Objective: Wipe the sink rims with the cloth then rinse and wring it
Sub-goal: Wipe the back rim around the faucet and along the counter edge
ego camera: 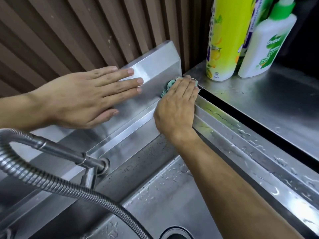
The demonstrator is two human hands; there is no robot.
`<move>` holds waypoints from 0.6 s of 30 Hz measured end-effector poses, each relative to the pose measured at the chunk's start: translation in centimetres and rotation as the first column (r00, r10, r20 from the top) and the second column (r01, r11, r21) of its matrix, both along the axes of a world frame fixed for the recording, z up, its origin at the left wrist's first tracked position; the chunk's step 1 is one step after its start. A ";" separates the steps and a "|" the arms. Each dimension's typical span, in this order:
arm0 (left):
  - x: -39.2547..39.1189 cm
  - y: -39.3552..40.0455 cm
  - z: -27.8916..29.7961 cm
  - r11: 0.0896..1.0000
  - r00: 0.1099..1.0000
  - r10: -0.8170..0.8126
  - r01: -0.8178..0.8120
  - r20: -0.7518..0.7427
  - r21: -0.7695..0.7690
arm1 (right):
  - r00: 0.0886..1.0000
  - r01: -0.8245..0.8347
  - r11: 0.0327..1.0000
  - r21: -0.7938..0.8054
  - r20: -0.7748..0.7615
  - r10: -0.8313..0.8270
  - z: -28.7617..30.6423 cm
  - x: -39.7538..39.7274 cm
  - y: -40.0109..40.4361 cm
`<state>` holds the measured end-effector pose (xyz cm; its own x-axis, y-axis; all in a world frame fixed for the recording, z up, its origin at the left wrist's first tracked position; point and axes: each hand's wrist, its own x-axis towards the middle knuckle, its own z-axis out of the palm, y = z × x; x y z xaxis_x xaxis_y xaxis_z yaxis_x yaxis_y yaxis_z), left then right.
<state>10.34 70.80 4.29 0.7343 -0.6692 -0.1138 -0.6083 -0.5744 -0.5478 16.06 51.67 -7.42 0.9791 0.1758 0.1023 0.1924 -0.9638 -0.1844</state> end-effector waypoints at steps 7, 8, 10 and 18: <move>1.3 -1.0 0.4 0.992 0.999 -0.011 0.016 -0.039 0.127 | 0.998 0.054 0.998 0.032 0.035 -0.055 -0.3 -0.5 0.9; 1.7 -1.6 0.4 0.989 0.999 -0.017 0.022 -0.038 0.146 | 0.999 0.031 0.998 0.049 0.039 -0.033 -0.5 -1.0 0.7; 2.7 -2.4 0.3 0.983 0.999 -0.036 0.040 -0.022 0.181 | 0.999 -0.020 0.996 0.081 0.038 0.017 -0.9 -1.8 0.7; 6.7 -5.3 -2.0 0.945 0.986 -0.135 0.098 0.098 0.313 | 0.995 0.067 0.997 0.034 0.066 -0.070 -1.1 -0.2 0.7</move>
